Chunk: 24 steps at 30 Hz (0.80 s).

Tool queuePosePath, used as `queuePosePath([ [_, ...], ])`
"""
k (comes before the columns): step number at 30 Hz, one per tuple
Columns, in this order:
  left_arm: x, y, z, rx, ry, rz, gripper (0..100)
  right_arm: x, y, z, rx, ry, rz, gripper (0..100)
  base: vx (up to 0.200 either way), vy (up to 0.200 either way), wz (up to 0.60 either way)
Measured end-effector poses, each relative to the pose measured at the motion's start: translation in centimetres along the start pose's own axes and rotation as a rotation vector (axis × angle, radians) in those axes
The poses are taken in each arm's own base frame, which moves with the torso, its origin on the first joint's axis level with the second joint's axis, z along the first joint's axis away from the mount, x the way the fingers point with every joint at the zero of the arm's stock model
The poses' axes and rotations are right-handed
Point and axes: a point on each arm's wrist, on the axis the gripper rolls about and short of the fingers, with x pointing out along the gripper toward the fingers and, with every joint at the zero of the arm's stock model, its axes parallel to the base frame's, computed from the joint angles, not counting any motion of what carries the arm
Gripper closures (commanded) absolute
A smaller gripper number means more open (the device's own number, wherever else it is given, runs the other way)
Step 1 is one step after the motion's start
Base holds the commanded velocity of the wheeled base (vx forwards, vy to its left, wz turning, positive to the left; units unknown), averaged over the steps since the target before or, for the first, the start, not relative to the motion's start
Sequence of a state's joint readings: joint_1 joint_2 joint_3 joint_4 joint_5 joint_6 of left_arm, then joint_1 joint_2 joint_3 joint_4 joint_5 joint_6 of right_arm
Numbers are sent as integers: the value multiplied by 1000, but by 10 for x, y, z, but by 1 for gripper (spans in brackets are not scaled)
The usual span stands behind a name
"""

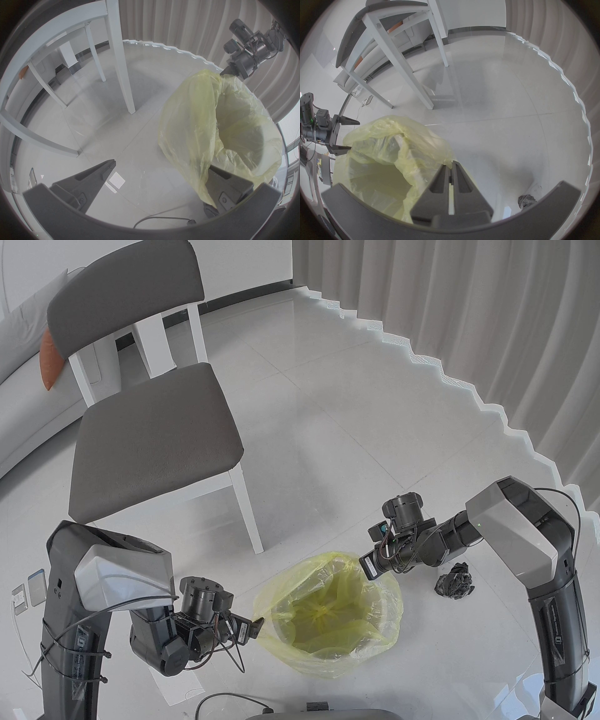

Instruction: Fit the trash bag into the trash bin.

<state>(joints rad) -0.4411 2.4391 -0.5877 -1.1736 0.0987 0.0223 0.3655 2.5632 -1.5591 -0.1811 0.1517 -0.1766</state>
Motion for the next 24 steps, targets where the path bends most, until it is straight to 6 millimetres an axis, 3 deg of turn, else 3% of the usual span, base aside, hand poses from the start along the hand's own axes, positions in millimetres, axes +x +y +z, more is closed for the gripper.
queuePosePath([
  [4, 3, 2, 6, -10, -27, 7, 0, -1, -3, 1, 4, -5, -7, 100, 0, 0, 0],
  [14, 12, 13, 21, -65, -81, 35, 0, -8, -6, 28, -5, -91, -20, 100, 0, 0, 0],
  [24, 27, 29, 14, -103, -64, 82, 0, 13, -4, 19, -6, -61, -18, 100, 0, 0, 0],
])
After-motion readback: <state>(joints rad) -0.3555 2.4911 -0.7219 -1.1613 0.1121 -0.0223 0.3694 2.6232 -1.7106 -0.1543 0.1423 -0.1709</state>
